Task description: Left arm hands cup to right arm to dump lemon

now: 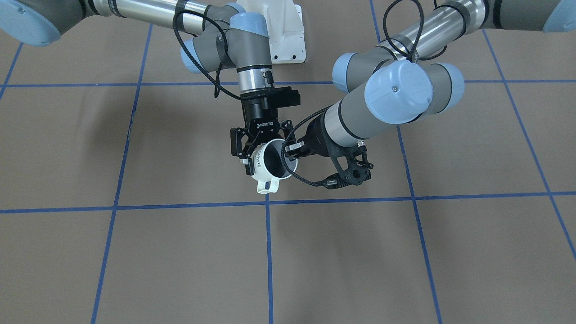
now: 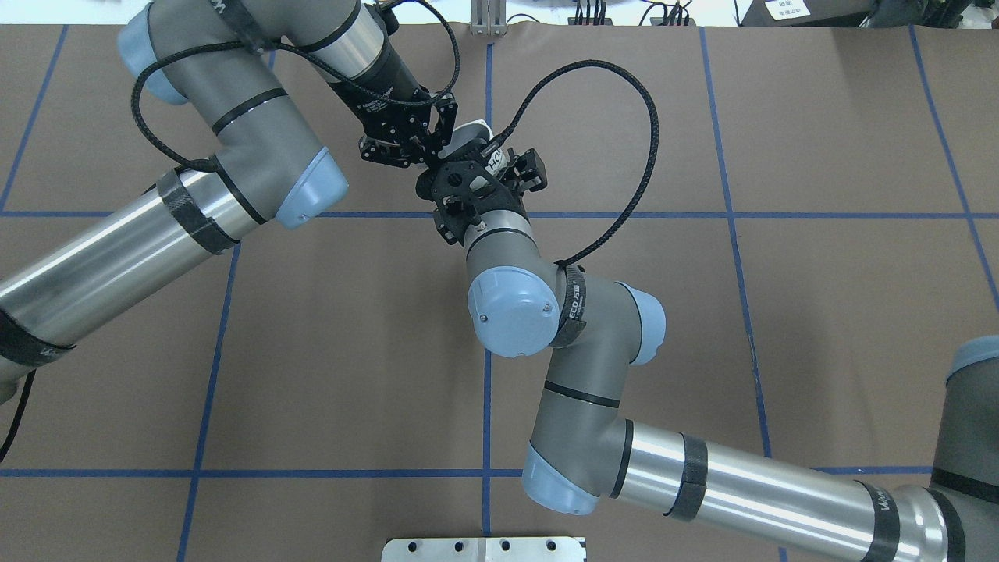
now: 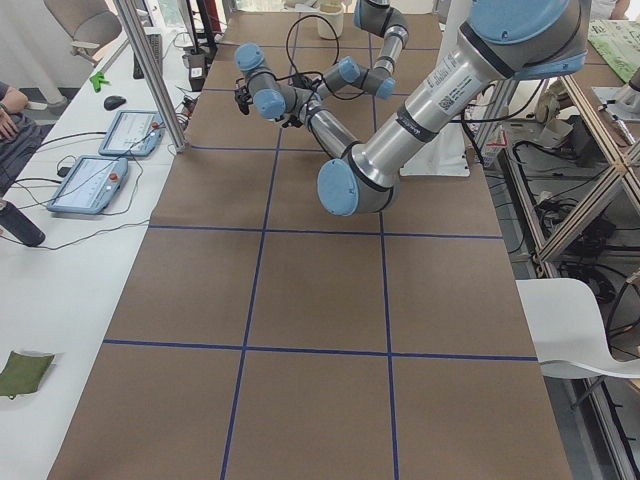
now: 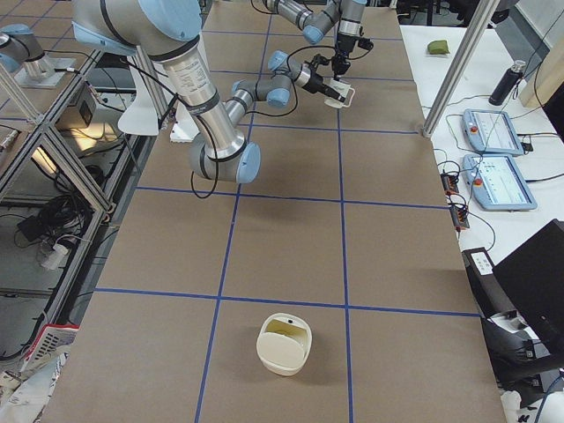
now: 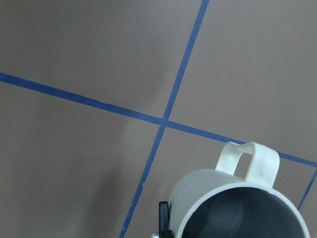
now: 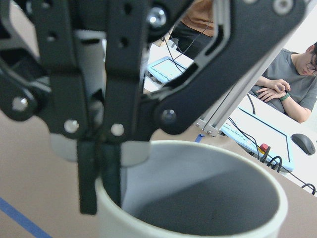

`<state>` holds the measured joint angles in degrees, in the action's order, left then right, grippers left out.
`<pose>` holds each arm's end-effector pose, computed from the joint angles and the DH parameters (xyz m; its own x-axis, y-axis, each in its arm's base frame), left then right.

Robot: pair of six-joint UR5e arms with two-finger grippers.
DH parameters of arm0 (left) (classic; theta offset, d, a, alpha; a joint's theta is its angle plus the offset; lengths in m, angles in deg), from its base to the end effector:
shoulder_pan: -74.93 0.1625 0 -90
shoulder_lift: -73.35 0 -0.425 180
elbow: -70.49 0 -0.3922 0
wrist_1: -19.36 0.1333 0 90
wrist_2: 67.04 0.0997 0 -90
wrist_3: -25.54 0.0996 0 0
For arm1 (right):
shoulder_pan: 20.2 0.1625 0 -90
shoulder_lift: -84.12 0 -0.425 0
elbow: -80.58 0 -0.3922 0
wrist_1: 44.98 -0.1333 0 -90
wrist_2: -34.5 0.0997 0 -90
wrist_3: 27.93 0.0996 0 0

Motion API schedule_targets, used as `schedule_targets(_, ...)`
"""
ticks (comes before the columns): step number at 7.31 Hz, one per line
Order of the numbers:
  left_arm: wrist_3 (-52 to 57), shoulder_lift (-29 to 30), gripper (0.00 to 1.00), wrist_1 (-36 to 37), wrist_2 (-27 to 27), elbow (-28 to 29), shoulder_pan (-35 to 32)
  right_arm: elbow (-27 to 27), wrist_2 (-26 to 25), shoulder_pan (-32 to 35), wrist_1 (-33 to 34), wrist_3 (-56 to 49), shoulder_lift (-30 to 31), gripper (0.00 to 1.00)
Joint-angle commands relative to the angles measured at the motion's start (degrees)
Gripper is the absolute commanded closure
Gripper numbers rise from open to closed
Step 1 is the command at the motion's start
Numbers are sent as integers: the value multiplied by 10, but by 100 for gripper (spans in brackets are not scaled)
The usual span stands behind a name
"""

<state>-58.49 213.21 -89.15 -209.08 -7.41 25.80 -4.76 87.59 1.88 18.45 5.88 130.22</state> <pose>0.4436 -0.5964 0.1474 0.3651 -0.3242 -0.8727 -0.0019 0.9371 -0.3489 -0.5871 -0.4466 0.1623 0.8828 -0.3588 0.3031 -0.1342 0.4257 0.8949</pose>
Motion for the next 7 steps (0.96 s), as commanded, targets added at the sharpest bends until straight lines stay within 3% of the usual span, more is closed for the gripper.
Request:
schedule_targets(1, 0, 0, 100, 1, 0, 0, 2, -5, 0, -8, -2, 2, 3, 1)
schedule_targets(5, 2, -1, 100, 0, 1, 3, 2, -94, -1, -33, 6, 5, 43, 1)
schedule_targets(7, 1, -1, 100, -36, 1, 27, 2, -119, 0, -33, 20, 5, 46, 1)
